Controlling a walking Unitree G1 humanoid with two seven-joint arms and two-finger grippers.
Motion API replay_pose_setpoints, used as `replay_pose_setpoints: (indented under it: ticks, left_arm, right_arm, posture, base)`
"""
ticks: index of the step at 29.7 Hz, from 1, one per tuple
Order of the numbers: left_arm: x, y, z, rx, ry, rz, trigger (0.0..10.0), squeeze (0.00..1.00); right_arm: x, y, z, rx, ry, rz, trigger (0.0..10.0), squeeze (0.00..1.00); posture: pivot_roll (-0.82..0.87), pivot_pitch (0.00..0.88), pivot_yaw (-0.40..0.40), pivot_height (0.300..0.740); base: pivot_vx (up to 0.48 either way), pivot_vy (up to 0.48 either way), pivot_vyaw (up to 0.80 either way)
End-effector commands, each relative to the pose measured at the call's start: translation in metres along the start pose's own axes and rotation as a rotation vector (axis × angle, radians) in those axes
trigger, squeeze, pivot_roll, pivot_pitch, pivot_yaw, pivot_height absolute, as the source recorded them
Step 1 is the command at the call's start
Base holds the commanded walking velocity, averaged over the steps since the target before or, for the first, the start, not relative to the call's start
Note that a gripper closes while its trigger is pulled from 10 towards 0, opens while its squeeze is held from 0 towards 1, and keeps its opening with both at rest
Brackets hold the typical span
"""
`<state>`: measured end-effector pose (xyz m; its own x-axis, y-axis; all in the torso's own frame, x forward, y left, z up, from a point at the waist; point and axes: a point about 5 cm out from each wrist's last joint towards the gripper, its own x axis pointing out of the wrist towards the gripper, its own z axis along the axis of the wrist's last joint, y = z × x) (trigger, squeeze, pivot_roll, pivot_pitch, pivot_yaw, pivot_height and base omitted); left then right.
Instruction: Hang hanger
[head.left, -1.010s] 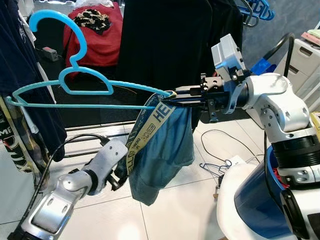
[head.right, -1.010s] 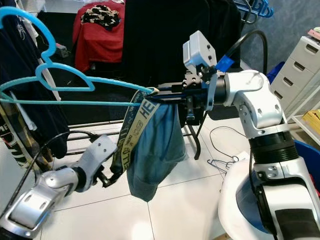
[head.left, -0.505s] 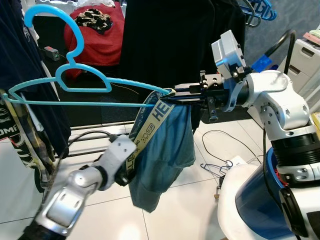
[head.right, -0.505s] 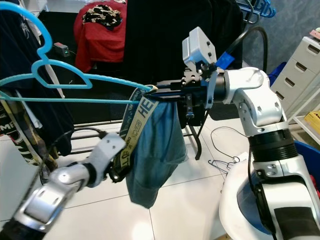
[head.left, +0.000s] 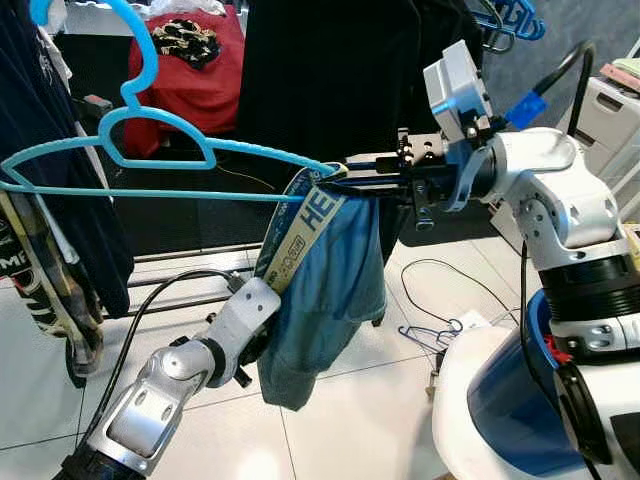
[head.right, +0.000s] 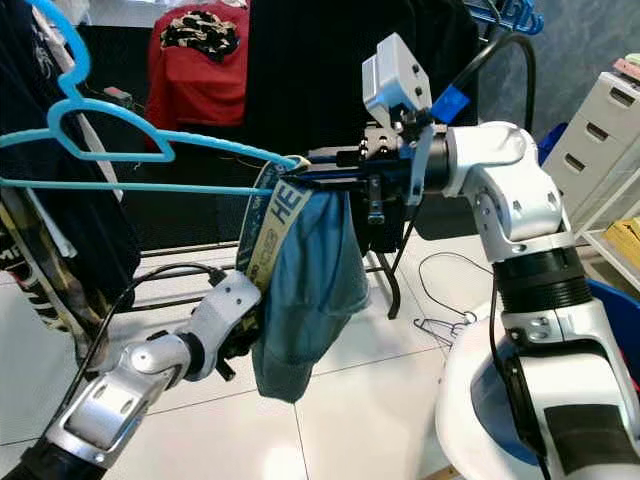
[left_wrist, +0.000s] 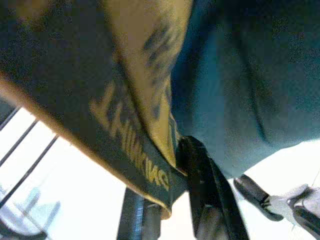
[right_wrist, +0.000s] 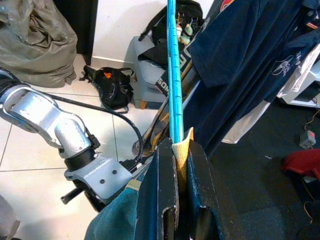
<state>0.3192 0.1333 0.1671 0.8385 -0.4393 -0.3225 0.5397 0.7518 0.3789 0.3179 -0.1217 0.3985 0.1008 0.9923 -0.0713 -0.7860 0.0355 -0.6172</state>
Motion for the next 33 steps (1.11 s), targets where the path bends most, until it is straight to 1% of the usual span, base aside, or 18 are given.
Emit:
replay_pose_setpoints:
  ticks: [1,10,12,13,14,16,20,21,22,23,24,25,26,27,28,29,30,33]
  left_arm:
    - [0.003,-0.005,-0.004,-0.009,0.004,0.004,0.0,0.0]
    - [0.003,0.0,-0.005,-0.009,0.009,0.034,0.0,0.0]
    - [-0.005,0.014,-0.013,-0.002,0.035,0.094,0.0,0.0]
    - [-0.005,0.014,-0.013,-0.002,0.035,0.094,0.0,0.0]
    - [-0.011,0.019,-0.017,0.004,0.05,0.113,0.0,0.0]
    - [-0.018,0.023,-0.021,0.005,0.063,0.125,0.0,0.0]
    - [-0.022,0.025,-0.023,0.003,0.071,0.133,0.0,0.0]
    - [-0.032,0.032,-0.025,-0.04,0.069,0.159,10.0,0.0]
    - [-0.043,0.04,-0.029,-0.083,0.067,0.179,10.0,0.0]
    - [-0.043,0.04,-0.029,-0.083,0.067,0.179,10.0,0.0]
    - [-0.052,0.048,-0.032,-0.104,0.066,0.192,10.0,0.0]
    - [-0.052,0.048,-0.032,-0.104,0.066,0.192,10.0,0.0]
    - [-0.06,0.055,-0.036,-0.098,0.07,0.195,10.0,0.0]
    - [-0.063,0.062,-0.037,-0.046,0.079,0.175,10.0,0.0]
    - [-0.063,0.062,-0.037,-0.046,0.079,0.175,10.0,0.0]
    - [-0.063,0.066,-0.037,-0.002,0.085,0.15,10.0,0.0]
    - [-0.062,0.072,-0.034,0.049,0.081,0.114,10.0,0.0]
    - [-0.059,0.083,-0.023,0.144,0.062,0.044,10.0,0.0]
  right_arm:
    - [-0.003,-0.002,0.012,-0.05,-0.015,-0.003,10.0,0.0]
    - [-0.003,-0.002,0.012,-0.049,-0.011,-0.002,10.0,0.0]
    - [-0.004,-0.003,0.011,-0.047,-0.004,-0.005,10.0,0.0]
    - [-0.004,-0.003,0.011,-0.047,-0.004,-0.005,10.0,0.0]
    - [-0.005,-0.003,0.011,-0.047,-0.001,-0.007,10.0,0.0]
    - [-0.006,-0.002,0.01,-0.046,0.002,-0.01,10.0,0.0]
    - [-0.006,-0.002,0.009,-0.046,0.005,-0.012,10.0,0.0]
    - [-0.01,0.0,0.006,-0.043,0.02,-0.022,10.0,0.0]
    - [-0.015,0.004,0.002,-0.035,0.032,-0.032,10.0,0.0]
    - [-0.015,0.004,0.002,-0.035,0.032,-0.032,10.0,0.0]
    - [-0.019,0.01,-0.001,-0.024,0.037,-0.037,10.0,0.0]
    - [-0.019,0.01,-0.001,-0.024,0.037,-0.037,10.0,0.0]
    - [-0.021,0.018,-0.002,-0.003,0.024,-0.034,10.0,0.0]
    - [-0.02,0.027,0.001,0.026,-0.008,-0.011,10.0,0.0]
    - [-0.02,0.027,0.001,0.026,-0.008,-0.011,10.0,0.0]
    - [-0.018,0.035,0.005,0.053,-0.039,0.016,10.0,0.0]
    - [-0.014,0.045,0.008,0.071,-0.055,0.062,10.0,0.0]
    - [-0.01,0.062,0.009,0.083,-0.056,0.131,10.0,0.0]
  posture:
    - [-0.14,0.255,-0.144,0.74]
    - [-0.14,0.253,-0.143,0.74]
    - [-0.14,0.252,-0.142,0.74]
    - [-0.14,0.252,-0.142,0.74]
    - [-0.14,0.253,-0.139,0.74]
    - [-0.14,0.252,-0.139,0.74]
    - [-0.14,0.252,-0.137,0.74]
    - [-0.13,0.252,-0.135,0.74]
    - [-0.12,0.257,-0.137,0.74]
    - [-0.12,0.257,-0.137,0.74]
    - [-0.12,0.259,-0.135,0.74]
    - [-0.12,0.259,-0.135,0.74]
    - [-0.11,0.263,-0.133,0.74]
    - [-0.11,0.266,-0.124,0.74]
    - [-0.11,0.266,-0.124,0.74]
    - [-0.11,0.266,-0.121,0.74]
    - [-0.11,0.264,-0.11,0.74]
    - [-0.11,0.261,-0.102,0.74]
  base:
    - [0.0,0.0,0.0]
    - [0.0,0.0,0.0]
    - [0.0,0.0,0.0]
    - [0.0,0.0,0.0]
    - [0.0,0.0,0.0]
    - [0.0,0.0,0.0]
    - [0.0,0.0,0.0]
    - [0.0,0.0,0.0]
    - [0.0,0.0,0.0]
    - [0.0,0.0,0.0]
    - [0.0,0.0,0.0]
    - [0.0,0.0,0.0]
    - [0.0,0.0,0.0]
    - [0.0,0.0,0.0]
    - [0.0,0.0,0.0]
    - [0.0,0.0,0.0]
    - [0.0,0.0,0.0]
    - [0.0,0.0,0.0]
